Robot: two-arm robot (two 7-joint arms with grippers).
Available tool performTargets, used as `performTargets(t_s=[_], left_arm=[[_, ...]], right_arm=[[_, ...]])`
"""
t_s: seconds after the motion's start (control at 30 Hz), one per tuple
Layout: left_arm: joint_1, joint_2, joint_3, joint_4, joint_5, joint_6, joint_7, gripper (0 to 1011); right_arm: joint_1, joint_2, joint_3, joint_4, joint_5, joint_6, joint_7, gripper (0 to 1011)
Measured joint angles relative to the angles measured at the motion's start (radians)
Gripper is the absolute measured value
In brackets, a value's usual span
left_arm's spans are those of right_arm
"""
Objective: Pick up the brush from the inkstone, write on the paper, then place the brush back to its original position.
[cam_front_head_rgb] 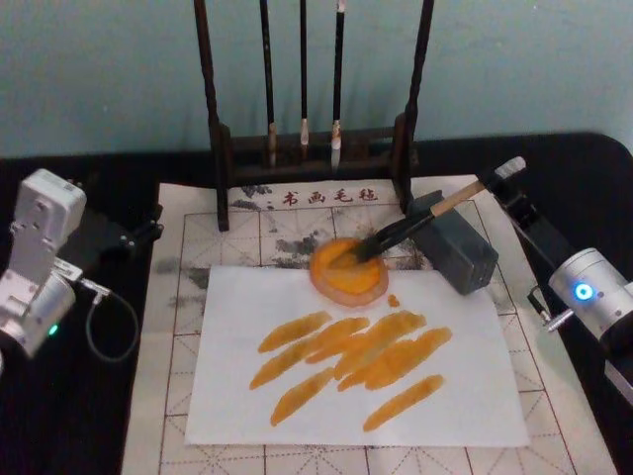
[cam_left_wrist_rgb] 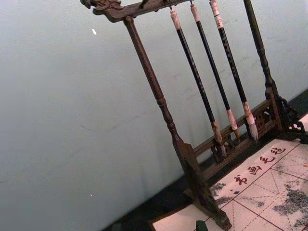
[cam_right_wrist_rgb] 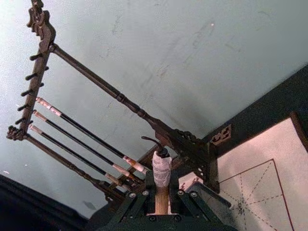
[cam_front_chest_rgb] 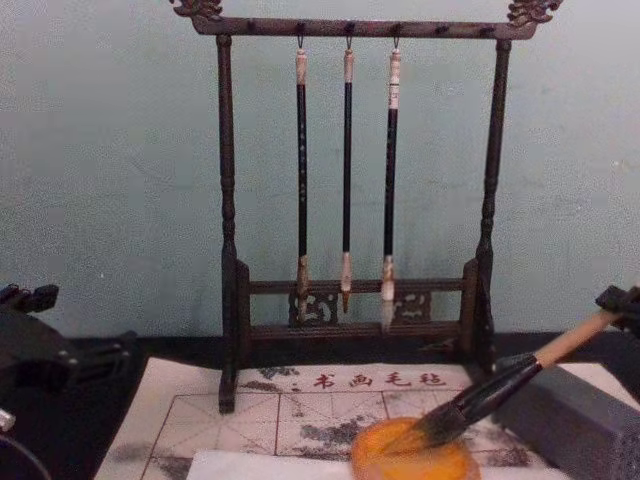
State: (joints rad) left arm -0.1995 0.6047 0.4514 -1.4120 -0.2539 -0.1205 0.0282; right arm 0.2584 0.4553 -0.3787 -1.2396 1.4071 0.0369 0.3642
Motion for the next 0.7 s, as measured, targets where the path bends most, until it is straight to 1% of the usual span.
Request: performTargets(t_s=[0.3, 0.7], left_arm=[[0.000, 0.000, 0.000, 0.000, 0.000, 0.000, 0.000, 1001], [0.000, 0.000, 0.000, 0.000, 0.000, 0.000, 0.000, 1001]], right_arm=[[0.002, -0.015, 0.010, 0.014, -0.010, 0.007, -0.008, 175], [0.000, -0.027, 0.022, 0.025, -0.009, 0.023, -0.019, 175]])
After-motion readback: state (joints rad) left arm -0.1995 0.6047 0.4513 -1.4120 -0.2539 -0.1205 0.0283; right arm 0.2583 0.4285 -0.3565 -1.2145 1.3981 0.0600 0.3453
